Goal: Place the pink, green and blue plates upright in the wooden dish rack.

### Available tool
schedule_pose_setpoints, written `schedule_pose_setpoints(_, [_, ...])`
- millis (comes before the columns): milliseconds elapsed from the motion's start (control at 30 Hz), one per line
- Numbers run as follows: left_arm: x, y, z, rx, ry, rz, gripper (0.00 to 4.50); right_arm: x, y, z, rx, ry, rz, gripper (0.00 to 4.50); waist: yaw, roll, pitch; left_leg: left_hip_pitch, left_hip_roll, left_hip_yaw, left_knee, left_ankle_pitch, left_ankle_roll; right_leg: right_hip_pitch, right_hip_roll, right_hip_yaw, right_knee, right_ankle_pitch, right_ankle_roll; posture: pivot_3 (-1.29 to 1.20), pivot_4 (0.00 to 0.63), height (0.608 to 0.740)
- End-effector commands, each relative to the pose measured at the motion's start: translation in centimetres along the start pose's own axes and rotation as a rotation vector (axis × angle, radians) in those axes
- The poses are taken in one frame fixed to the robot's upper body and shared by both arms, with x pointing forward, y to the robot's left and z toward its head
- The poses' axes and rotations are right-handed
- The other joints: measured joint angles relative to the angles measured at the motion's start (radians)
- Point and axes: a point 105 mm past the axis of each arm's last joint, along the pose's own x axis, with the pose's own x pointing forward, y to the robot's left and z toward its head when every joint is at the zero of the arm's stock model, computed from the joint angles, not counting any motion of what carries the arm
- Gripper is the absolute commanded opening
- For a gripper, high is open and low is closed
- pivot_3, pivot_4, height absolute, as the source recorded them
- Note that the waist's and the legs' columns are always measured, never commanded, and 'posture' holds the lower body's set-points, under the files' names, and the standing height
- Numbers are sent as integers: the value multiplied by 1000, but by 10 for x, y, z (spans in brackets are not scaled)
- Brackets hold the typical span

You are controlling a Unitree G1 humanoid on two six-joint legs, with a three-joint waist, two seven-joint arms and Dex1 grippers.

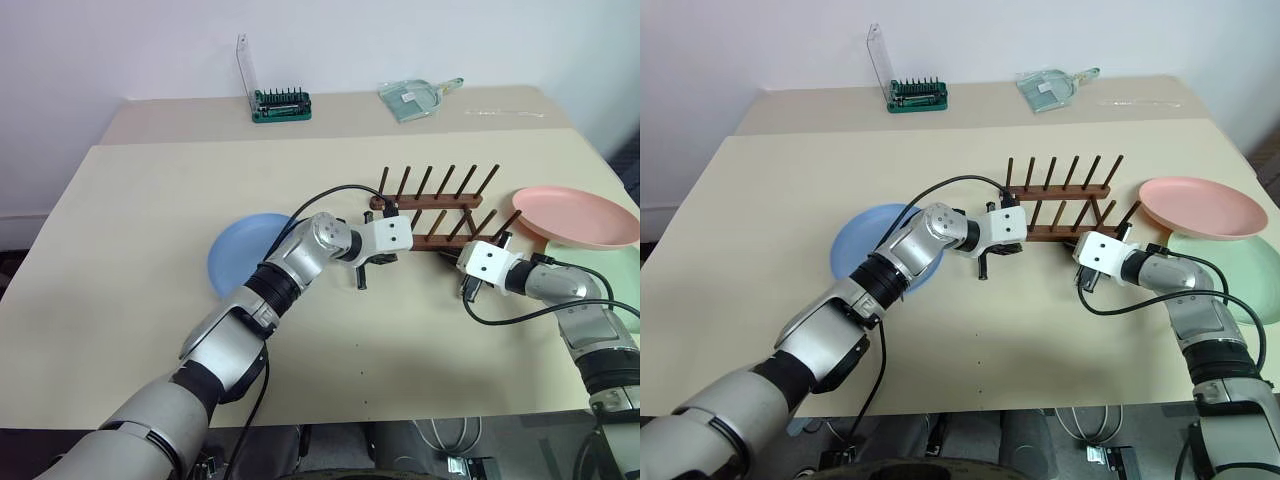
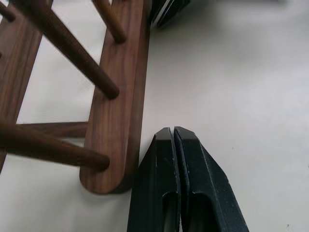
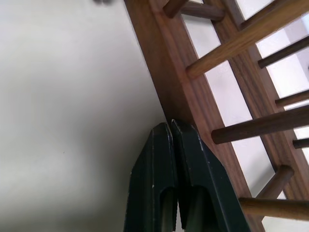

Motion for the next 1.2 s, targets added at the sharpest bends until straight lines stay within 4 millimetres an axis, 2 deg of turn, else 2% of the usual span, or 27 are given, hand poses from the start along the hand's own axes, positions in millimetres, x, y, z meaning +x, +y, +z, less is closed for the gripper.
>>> schedule_pose_setpoints(33, [-12, 11, 24, 1, -96, 22, 47, -9, -19, 26, 75, -119, -97, 94, 1, 0, 0, 0, 0, 0, 0, 0, 0, 0, 0, 0, 0, 0, 0, 0, 150, 740])
schedule_pose_setpoints(200, [-36, 11, 33, -201, -209, -44, 47, -35, -16, 57, 227, -238, -98, 94, 3, 0, 0, -1, 0, -1, 0, 0, 0, -1, 0, 0, 0, 0, 0, 0, 150, 740])
schedule_pose_setpoints(267, [-68, -7, 40, -308, -297, -222, 572, -60, -8, 70, 384, -295, -18, 0, 3, 1, 0, -1, 0, -1, 0, 0, 0, -1, 0, 0, 1, 0, 0, 0, 150, 740])
schedule_pose_setpoints(333, [-96, -22, 43, -310, -344, -344, 1352, -80, -5, 82, 507, -340, 32, 526, -5, 1, 0, -2, 0, -2, -1, -1, 1, -3, 0, 0, 2, 0, 0, 0, 150, 740])
schedule_pose_setpoints(367, [-105, -24, 43, -294, -354, -354, 1818, -85, -11, 84, 520, -350, 3, 775, -12, 1, 0, -2, 0, -2, -1, -1, 1, -3, 0, 0, 3, 0, 0, 0, 150, 740])
schedule_pose_setpoints(400, [-112, -22, 43, -310, -359, -357, 2370, -91, -20, 88, 517, -364, -41, 1255, -18, 1, 0, -2, 0, -1, 0, -1, 1, -3, 0, 0, 4, 0, 0, 0, 150, 740])
schedule_pose_setpoints(533, [-137, 9, 45, -389, -421, -259, 4374, -112, -61, 109, 534, -470, -216, 3246, -19, 1, 0, 0, 0, -2, 1, -3, 6, 0, 0, 0, 2, 1, -1, 0, 150, 740])
schedule_pose_setpoints(600, [-148, 30, 47, -396, -474, -169, 4500, -117, -87, 103, 544, -445, -337, 4308, -19, 1, 0, 1, 0, -2, 1, -3, 5, 1, 0, -1, 3, 1, -2, 0, 150, 740])
schedule_pose_setpoints(633, [-153, 40, 47, -402, -490, -126, 4500, -116, -96, 96, 570, -406, -362, 4461, -20, 1, 0, 1, 1, -2, 1, -3, 5, 1, 0, -1, 3, 1, -2, 0, 150, 740])
schedule_pose_setpoints(700, [-159, 49, 46, -411, -513, -90, 4500, -113, -106, 81, 591, -316, -390, 4461, -20, 1, 0, 1, 1, -1, 1, -3, 5, 0, 0, -1, 3, 1, -2, 0, 150, 740])
schedule_pose_setpoints(767, [-162, 50, 44, -406, -517, -91, 4500, -109, -115, 66, 546, -202, -425, 4461, -20, 1, 0, 0, 0, -1, 0, 0, -1, -1, 0, -1, 3, 1, -2, 0, 150, 740])
schedule_pose_setpoints(867, [-170, 33, 41, -408, -527, -192, 4500, -104, -118, 36, 344, 66, -392, 4461, -22, 1, 0, -3, 0, 1, 0, 0, 0, -6, -1, 0, 5, 1, -2, 0, 150, 740])
schedule_pose_setpoints(967, [-178, 25, 46, -425, -577, -237, 4500, -106, -125, 10, 328, 216, -357, 4461, -23, 1, 0, -10, 0, 4, 1, 0, 0, -16, -2, 0, 10, 1, -2, 0, 150, 740])
schedule_pose_setpoints(1200, [-174, 24, 43, -420, -569, -166, 4500, -104, -135, -6, 380, 246, -308, 4461, -23, 1, 0, -12, 1, 4, 2, 2, -3, -18, -2, -1, 11, 2, -4, 0, 150, 740])
